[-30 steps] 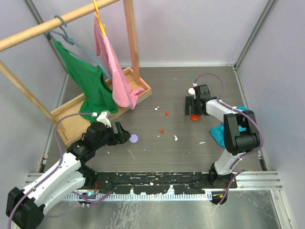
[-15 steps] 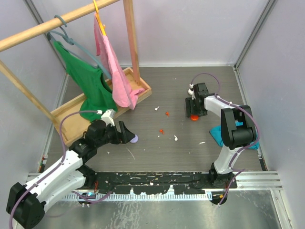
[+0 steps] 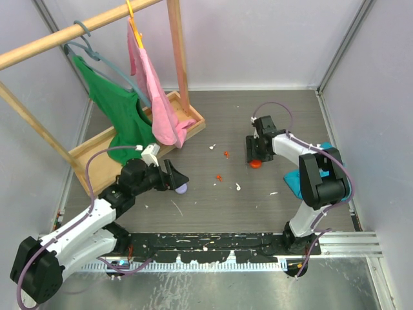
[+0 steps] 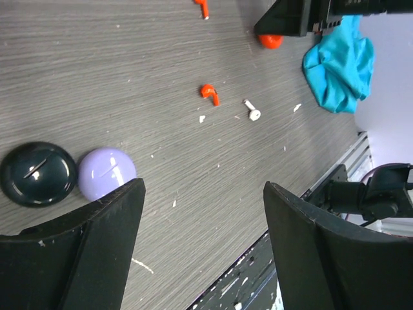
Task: Insert the wireless bluetooth earbuds into the charging case
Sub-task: Pick up the charging case at the center of the board.
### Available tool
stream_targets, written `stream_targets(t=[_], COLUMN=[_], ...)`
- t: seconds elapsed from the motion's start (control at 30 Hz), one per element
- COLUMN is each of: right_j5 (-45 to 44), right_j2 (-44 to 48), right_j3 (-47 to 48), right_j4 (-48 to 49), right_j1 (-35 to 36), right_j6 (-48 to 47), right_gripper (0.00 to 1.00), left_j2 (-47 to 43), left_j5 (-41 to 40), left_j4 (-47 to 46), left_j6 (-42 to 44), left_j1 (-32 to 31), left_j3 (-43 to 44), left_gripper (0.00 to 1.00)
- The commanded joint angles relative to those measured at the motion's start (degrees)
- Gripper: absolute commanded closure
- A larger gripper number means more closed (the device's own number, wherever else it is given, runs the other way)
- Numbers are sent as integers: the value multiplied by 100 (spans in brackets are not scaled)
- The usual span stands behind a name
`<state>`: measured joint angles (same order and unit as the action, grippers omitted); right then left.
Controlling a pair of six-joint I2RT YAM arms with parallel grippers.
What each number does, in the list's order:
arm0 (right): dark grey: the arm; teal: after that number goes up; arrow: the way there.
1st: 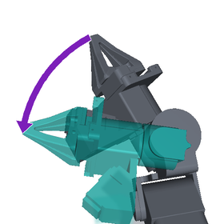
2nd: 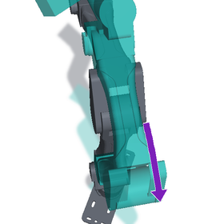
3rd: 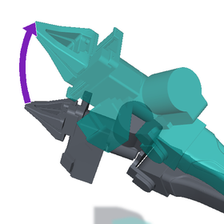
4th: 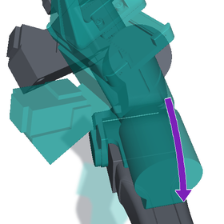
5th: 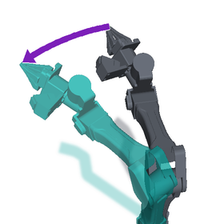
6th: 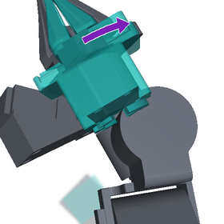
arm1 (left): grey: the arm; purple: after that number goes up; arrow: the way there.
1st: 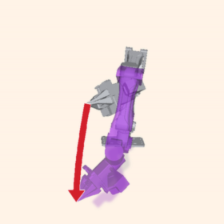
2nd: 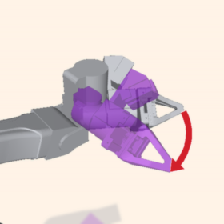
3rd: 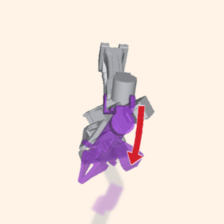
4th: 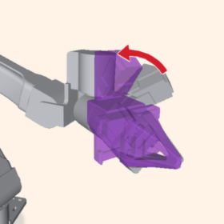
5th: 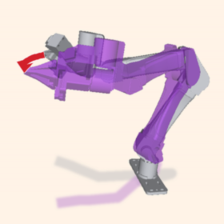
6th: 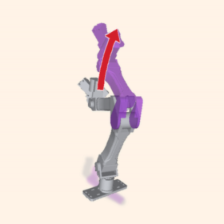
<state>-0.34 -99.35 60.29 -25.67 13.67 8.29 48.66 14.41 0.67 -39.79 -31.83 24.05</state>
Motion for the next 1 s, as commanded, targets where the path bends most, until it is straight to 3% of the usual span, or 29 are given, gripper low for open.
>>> stream_targets(t=[0.0, 0.47, 0.97], right_j5=[94, -445, -1160], right_j2=[795, 2576, 3558], right_j3=[-178, -924, -1443], right_j4=[239, 1528, 2772], right_j1=[316, 1526, 2703], right_j6=[514, 1827, 2769], right_gripper=[54, 55, 54], left_j2=[64, 357, 669], left_j5=[167, -576, -1570], left_j4=[-878, -1873, -2989], left_j6=[-196, -418, 347], left_j1=[26, -446, -1352], left_j3=[-9, -59, 102], left_gripper=[24, 26, 27])
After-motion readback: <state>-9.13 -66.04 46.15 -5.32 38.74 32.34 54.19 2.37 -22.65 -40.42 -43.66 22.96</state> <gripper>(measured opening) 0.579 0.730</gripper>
